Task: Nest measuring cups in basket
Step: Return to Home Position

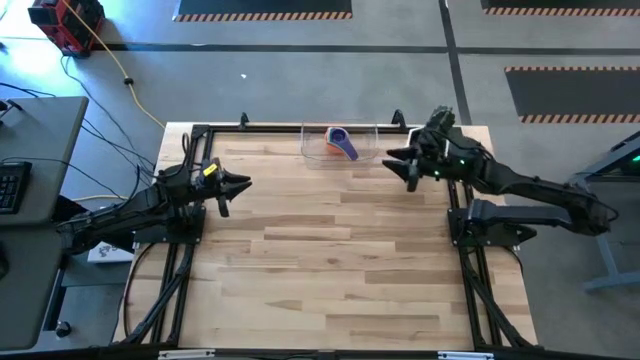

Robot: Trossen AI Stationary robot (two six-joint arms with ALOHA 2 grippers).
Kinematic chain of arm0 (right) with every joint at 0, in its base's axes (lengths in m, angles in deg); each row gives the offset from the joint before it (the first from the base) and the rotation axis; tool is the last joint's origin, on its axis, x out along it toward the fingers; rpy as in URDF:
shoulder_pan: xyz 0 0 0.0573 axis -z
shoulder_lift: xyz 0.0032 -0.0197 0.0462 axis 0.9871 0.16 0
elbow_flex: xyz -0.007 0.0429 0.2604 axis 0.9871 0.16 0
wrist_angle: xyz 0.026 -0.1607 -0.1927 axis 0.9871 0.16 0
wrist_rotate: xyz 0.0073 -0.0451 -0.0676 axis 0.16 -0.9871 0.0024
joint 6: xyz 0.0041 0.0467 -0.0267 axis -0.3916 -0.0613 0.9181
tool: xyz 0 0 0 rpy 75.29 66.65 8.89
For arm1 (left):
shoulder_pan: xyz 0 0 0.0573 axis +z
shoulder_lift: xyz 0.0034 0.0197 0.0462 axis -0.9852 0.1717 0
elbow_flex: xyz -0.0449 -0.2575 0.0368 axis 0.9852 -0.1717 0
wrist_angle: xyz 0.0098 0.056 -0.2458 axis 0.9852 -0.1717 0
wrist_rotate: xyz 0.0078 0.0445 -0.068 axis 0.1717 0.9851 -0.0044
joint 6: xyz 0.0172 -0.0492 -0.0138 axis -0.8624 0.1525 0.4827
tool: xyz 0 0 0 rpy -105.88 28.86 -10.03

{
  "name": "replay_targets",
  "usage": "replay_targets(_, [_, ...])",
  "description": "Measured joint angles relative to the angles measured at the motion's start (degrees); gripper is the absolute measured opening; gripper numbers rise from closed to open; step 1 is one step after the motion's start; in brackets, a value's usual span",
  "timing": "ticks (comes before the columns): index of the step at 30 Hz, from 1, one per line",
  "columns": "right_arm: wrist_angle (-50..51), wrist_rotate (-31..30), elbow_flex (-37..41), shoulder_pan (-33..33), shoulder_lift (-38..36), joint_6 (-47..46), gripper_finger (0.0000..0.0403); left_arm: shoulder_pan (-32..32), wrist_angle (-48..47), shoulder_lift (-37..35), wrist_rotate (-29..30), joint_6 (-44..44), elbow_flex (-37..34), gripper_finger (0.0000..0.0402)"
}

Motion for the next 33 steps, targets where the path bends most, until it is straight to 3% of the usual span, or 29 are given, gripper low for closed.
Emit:
replay_targets(8, [-15.1,5.8,15.3,-0.3,-7.2,-5.1,0.0218,0.0,-1.3,0.0,-0.3,2.2,0.0,0.0078])
replay_targets(20, [-28.4,5.3,27.7,-8.2,-8.2,-8.5,0.0218,0.0,-2.4,0.0,-0.2,2.4,0.0,0.0078])
replay_targets(33, [-30.5,-11.2,32.8,-21.5,-8.2,-8.0,0.0218,0.0,-2.7,0.0,0.4,1.1,0.0,0.0078])
